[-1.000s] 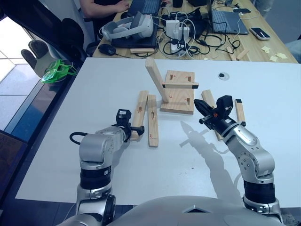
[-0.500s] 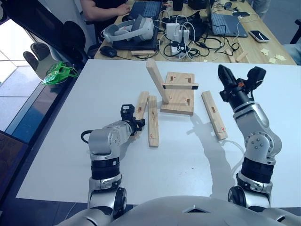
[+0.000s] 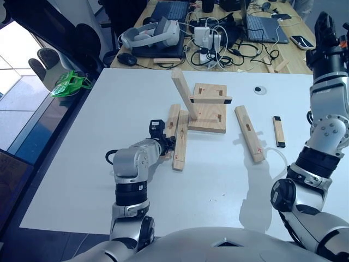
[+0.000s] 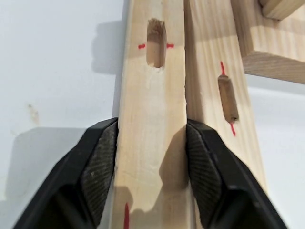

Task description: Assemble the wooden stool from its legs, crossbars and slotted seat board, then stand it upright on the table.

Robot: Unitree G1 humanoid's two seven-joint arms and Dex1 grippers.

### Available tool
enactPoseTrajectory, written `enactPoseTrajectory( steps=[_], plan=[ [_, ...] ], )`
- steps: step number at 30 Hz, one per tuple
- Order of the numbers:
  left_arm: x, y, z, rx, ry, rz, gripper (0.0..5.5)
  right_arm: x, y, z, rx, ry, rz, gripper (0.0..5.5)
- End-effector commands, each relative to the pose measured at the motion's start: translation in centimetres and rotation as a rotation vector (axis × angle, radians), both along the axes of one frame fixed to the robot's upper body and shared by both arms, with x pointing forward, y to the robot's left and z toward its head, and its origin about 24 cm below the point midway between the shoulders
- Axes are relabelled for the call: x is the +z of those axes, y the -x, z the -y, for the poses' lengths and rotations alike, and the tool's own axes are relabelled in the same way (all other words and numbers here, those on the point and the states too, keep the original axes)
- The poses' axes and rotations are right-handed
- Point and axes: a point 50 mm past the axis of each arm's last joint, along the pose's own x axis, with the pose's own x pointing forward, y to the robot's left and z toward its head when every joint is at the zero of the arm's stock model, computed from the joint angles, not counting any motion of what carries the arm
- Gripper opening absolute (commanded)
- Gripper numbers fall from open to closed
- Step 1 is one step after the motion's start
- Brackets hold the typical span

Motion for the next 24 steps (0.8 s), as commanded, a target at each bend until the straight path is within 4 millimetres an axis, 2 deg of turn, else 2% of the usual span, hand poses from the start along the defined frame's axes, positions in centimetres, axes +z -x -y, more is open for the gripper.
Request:
enactPoseTrajectory(
  steps=[1, 4, 6, 11, 15, 19, 21, 24],
  plan=[
    [0.7, -0.9, -1.3, 0.019, -0.062, 0.053, 2.10, 2.0, -0.3, 1.2, -0.042, 0.042, 0.065, 0.00],
    [2.8, -2.4, -2.6, 0.016, -0.135, 0.183, 2.10, 3.0, -0.4, 1.8, -0.064, 0.062, 0.102, 0.00],
    [3.8, -3.1, -4.0, 0.003, -0.231, 0.262, 2.10, 3.2, -1.0, 1.5, -0.060, 0.111, 0.090, 0.00],
    [5.4, -4.2, -5.9, 0.062, -0.238, 0.408, 2.08, 0.1, -1.7, -0.4, -0.007, 0.172, -0.033, 0.00],
    [7.8, -4.7, -6.5, 0.144, -0.206, 0.545, 2.08, -2.4, -1.8, -0.5, 0.006, 0.238, -0.158, 0.00],
    [10.5, -5.1, -8.1, 0.169, -0.295, 0.726, 2.08, -1.8, -1.6, -1.1, 0.081, 0.252, -0.121, 0.00],
    [12.3, -5.6, -8.9, 0.161, -0.336, 0.824, 2.08, -1.2, -1.5, -2.0, 0.142, 0.276, -0.091, 0.00],
    [16.3, -6.7, -9.5, 0.088, -0.336, 1.005, 2.08, -0.1, -0.9, -4.2, 0.249, 0.364, -0.015, 0.56]
  ],
)
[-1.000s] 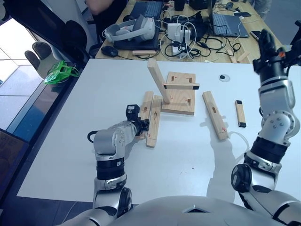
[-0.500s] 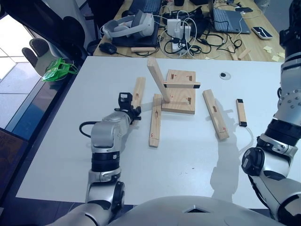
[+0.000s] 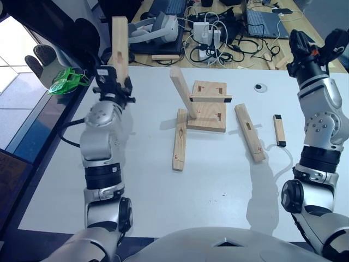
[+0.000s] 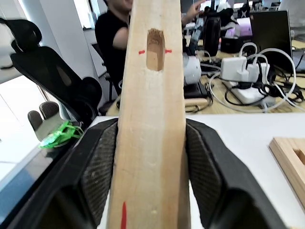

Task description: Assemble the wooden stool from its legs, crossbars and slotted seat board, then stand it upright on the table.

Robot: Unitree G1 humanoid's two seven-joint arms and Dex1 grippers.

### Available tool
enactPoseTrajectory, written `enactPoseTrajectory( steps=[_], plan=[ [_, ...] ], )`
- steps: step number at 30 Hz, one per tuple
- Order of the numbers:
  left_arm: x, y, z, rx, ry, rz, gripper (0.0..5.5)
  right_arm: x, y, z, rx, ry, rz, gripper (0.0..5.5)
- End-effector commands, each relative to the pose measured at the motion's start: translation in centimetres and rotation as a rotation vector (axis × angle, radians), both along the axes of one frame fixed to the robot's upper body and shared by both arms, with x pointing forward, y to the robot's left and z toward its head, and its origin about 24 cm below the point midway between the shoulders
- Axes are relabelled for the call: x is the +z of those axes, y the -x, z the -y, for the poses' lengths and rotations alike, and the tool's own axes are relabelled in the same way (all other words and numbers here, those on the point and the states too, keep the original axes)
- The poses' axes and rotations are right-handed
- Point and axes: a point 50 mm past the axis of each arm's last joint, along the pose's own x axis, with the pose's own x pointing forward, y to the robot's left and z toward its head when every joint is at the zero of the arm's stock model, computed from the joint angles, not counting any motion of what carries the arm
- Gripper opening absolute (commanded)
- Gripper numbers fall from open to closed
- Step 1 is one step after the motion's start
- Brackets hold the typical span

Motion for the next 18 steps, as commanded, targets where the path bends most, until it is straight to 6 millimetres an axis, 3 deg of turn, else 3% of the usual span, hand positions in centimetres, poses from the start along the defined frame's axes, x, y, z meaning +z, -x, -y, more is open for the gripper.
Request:
enactPoseTrajectory(
  steps=[1, 4, 7, 11, 18],
  plan=[
    [5.7, -1.5, -0.5, -0.112, -0.079, 0.219, 2.08, 2.0, 0.6, -2.7, 0.162, 0.122, 0.086, 0.71],
    [10.4, -2.5, 0.1, -0.233, -0.117, 0.376, 2.08, 3.7, 1.1, -3.8, 0.317, 0.194, 0.155, 1.18],
    [13.1, -2.5, 2.2, -0.395, -0.152, 0.497, 2.08, 6.6, 1.7, -5.2, 0.492, 0.131, 0.262, 1.67],
    [12.9, -2.2, 4.6, -0.557, -0.198, 0.536, 2.08, 9.1, 1.8, -6.6, 0.610, 0.036, 0.368, 2.35],
    [11.1, -0.7, 8.0, -0.720, -0.330, 0.545, 2.08, 10.7, 1.5, -7.4, 0.664, -0.033, 0.428, 3.44]
  ],
)
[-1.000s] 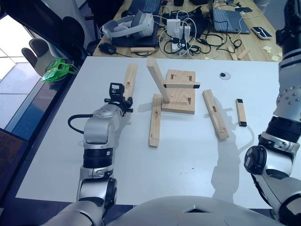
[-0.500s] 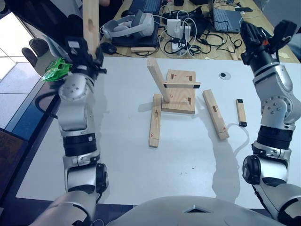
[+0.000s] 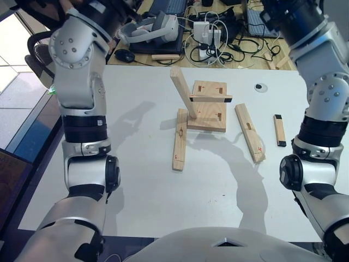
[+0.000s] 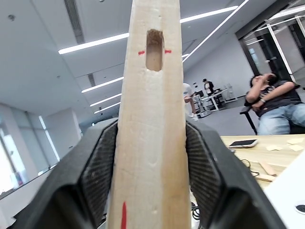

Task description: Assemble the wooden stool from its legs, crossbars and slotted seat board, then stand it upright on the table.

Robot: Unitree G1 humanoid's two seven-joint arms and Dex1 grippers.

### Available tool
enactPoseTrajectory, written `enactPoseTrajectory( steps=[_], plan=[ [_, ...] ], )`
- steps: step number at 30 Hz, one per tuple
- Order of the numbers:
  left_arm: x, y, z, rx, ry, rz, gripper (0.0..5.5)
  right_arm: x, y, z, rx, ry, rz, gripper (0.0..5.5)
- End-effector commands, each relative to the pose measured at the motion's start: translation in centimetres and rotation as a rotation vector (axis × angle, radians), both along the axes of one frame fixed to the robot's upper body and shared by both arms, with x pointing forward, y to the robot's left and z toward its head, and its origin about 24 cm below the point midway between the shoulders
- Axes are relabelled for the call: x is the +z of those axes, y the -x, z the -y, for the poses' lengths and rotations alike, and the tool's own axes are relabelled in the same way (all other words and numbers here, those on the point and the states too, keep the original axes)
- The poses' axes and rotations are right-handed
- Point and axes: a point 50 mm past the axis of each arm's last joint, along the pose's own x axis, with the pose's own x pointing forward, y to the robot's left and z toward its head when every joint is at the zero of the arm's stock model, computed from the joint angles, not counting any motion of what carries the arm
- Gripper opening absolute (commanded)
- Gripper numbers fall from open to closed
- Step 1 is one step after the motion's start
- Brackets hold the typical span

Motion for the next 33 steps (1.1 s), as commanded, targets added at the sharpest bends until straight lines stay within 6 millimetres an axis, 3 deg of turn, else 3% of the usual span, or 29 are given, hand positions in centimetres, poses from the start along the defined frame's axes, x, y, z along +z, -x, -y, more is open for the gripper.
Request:
enactPoseTrajectory(
  steps=[1, 7, 13, 27, 33],
  plan=[
    [-1.3, 1.3, 2.4, -0.087, -0.122, 0.044, 2.08, 1.1, 0.2, 0.3, 0.069, -0.060, 0.012, 3.44],
    [-2.0, 3.2, 4.9, -0.192, -0.205, 0.115, 2.08, 1.4, 0.5, 1.5, 0.139, -0.153, -0.030, 3.44],
    [-3.1, 3.8, 5.5, -0.239, -0.324, 0.168, 2.08, 1.1, 1.5, 1.5, 0.216, -0.181, -0.062, 3.44],
    [-3.4, 3.5, 5.2, -0.221, -0.296, 0.167, 2.06, 0.4, 2.4, 2.2, 0.236, -0.209, -0.097, 1.23],
    [-3.5, 3.6, 5.6, -0.230, -0.300, 0.171, 2.06, 0.5, 2.7, 2.0, 0.227, -0.210, -0.070, 1.14]
  ],
)
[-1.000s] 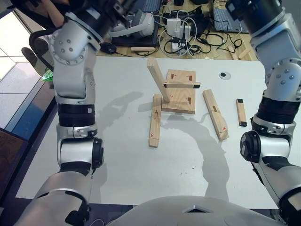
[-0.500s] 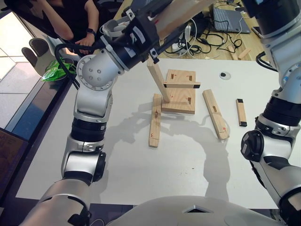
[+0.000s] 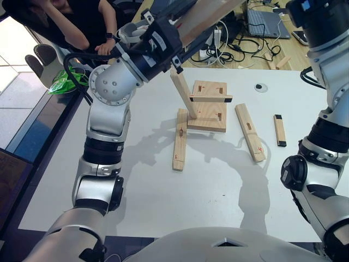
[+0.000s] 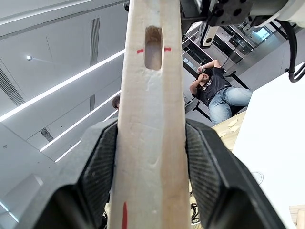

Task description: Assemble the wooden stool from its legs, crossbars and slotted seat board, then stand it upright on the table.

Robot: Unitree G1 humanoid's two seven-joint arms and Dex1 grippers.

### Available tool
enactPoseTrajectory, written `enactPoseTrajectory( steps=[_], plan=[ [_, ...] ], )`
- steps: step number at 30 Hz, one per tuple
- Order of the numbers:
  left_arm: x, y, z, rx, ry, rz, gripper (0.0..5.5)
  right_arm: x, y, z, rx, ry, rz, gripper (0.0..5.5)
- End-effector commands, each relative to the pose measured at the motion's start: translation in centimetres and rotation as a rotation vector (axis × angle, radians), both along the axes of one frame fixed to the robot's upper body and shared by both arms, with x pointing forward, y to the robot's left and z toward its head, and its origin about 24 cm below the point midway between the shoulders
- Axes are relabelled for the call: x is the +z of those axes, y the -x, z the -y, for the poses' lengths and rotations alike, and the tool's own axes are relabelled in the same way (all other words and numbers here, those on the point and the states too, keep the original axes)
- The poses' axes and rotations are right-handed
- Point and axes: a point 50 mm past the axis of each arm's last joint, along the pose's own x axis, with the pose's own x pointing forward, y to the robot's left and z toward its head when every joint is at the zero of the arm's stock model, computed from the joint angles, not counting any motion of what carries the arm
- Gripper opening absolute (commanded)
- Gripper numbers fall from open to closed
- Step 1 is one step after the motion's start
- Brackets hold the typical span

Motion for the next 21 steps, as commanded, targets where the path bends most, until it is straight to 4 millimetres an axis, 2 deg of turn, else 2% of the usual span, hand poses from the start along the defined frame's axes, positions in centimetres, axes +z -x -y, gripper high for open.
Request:
enactPoseTrajectory(
  steps=[1, 2, 3, 6, 10, 12, 16, 17, 18, 19, 20, 21],
  plan=[
    [-0.1, -0.1, 0.4, 0.008, -0.001, -0.005, 2.06, 0.3, 0.6, -0.4, 0.014, -0.006, 0.045, 1.13],
    [-0.1, -0.1, 0.5, 0.010, 0.005, -0.002, 2.06, 0.3, 0.6, -0.5, 0.009, -0.009, 0.051, 1.13],
    [0.1, -0.2, 0.7, 0.007, 0.019, -0.003, 2.43, 0.3, 0.6, -0.6, 0.001, -0.014, 0.056, 1.12],
    [0.7, -0.1, 1.0, -0.002, 0.027, 0.024, 2.82, 0.3, 0.4, -0.5, -0.026, -0.028, 0.067, 1.01],
    [2.0, -0.9, -0.2, 0.096, 0.070, 0.093, 3.42, 0.4, -0.2, 1.0, -0.157, -0.048, 0.078, 1.01],
    [2.8, -1.3, -1.9, 0.188, 0.098, 0.147, 3.81, 0.2, -0.7, 2.2, -0.259, -0.046, 0.072, 1.01],
    [5.2, -1.5, -9.5, 0.558, 0.299, 0.266, 4.35, -0.1, -2.1, 6.4, -0.563, -0.048, 0.013, 1.01],
    [5.0, -1.9, -11.7, 0.656, 0.397, 0.222, 4.47, -0.3, -2.2, 7.4, -0.625, -0.045, -0.003, 1.01],
    [3.6, -2.7, -13.7, 0.743, 0.496, 0.118, 4.68, -0.8, -2.4, 8.5, -0.701, -0.027, -0.032, 1.01],
    [1.3, -4.0, -15.2, 0.798, 0.591, -0.048, 4.80, -1.7, -2.7, 9.3, -0.770, 0.015, -0.066, 1.01],
    [-1.0, -5.1, -15.9, 0.832, 0.654, -0.192, 4.93, -2.6, -3.0, 9.8, -0.813, 0.051, -0.101, 1.01],
    [-3.5, -6.4, -15.8, 0.836, 0.697, -0.355, 5.10, -3.7, -3.4, 10.1, -0.843, 0.091, -0.137, 1.01]
  ],
)
